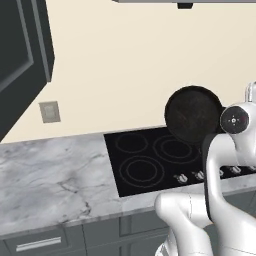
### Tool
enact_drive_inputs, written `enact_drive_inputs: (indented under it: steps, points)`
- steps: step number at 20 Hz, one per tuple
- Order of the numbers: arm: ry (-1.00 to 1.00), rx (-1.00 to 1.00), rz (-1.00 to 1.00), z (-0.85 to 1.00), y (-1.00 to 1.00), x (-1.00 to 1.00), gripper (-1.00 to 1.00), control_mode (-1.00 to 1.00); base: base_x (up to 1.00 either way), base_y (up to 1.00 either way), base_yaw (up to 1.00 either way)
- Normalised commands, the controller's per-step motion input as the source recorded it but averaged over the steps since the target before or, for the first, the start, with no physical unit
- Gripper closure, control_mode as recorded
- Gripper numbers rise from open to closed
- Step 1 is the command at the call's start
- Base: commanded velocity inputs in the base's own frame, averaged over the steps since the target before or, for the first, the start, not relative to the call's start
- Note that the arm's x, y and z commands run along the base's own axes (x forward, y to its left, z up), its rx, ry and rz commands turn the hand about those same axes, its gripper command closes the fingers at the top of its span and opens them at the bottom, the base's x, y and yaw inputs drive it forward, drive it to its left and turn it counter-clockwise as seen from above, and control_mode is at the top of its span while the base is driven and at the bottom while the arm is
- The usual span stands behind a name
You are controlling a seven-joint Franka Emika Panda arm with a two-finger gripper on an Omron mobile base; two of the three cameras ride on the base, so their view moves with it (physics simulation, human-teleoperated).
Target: Pick the pan from the cabinet and place it on the stove. Then turn on the stove burner for the pan.
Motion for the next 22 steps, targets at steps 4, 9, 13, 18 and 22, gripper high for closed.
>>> enact_drive_inputs:
  steps: [4, 9, 13, 18, 22]
  points:
    - [0.00, 0.00, 0.00, 0.00, 0.00, 0.00, 1.00, 1.00, 0.00, -0.01, 0.01]
    - [0.02, 0.00, 0.00, -0.04, 0.00, 0.08, 1.00, -1.00, 0.08, 0.00, 0.00]
    - [0.15, 0.00, 0.00, -0.26, 0.07, 0.55, 1.00, -1.00, 0.00, 0.00, 0.00]
    - [0.19, 0.00, 0.00, -0.32, 0.16, 0.69, 1.00, -1.00, 0.00, 0.00, 0.00]
    - [0.12, 0.00, 0.00, -0.25, 0.22, 0.62, 1.00, -1.00, 0.00, 0.00, 0.00]
